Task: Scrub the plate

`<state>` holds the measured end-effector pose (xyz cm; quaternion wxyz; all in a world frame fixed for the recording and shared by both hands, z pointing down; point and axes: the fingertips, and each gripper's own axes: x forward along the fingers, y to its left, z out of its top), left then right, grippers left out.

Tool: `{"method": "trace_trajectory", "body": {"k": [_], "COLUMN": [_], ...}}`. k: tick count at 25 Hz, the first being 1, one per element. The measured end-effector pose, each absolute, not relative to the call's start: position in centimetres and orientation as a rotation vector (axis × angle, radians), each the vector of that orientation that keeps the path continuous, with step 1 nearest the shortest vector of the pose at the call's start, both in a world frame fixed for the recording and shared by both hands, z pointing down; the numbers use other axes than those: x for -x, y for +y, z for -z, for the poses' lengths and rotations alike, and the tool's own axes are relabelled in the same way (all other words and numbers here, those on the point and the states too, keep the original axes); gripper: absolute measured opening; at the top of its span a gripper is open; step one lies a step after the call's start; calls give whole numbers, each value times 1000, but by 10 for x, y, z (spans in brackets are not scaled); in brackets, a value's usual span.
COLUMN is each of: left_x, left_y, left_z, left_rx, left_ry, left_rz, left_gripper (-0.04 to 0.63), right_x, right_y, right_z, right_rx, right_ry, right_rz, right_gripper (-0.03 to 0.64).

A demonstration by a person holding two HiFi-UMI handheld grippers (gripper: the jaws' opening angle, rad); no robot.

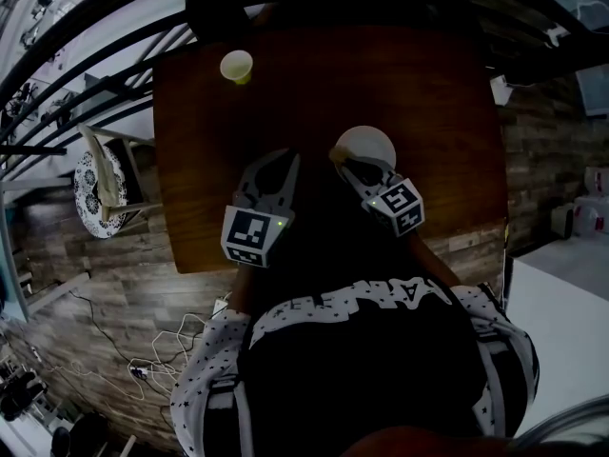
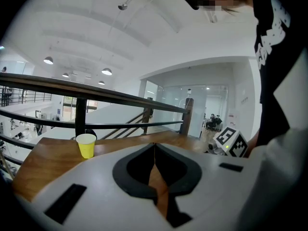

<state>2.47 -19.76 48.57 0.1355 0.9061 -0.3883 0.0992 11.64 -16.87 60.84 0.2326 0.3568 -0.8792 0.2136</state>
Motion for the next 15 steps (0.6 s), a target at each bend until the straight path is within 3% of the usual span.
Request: {"method": "trace_trajectory", "body": {"k": [15], "left_x": [-26], "left_y": [-187], "left_z": [-482], "left_rx": [-2640], "left_ry": [-1129], "left_rz": [-265], "left_gripper": [14], "right_x": [-108], "right_y": [-144], "right_z": [-608], "right_rx": [-924], "right_ry": [-2426], "right_rz": [-574], "right_gripper": [49]}}
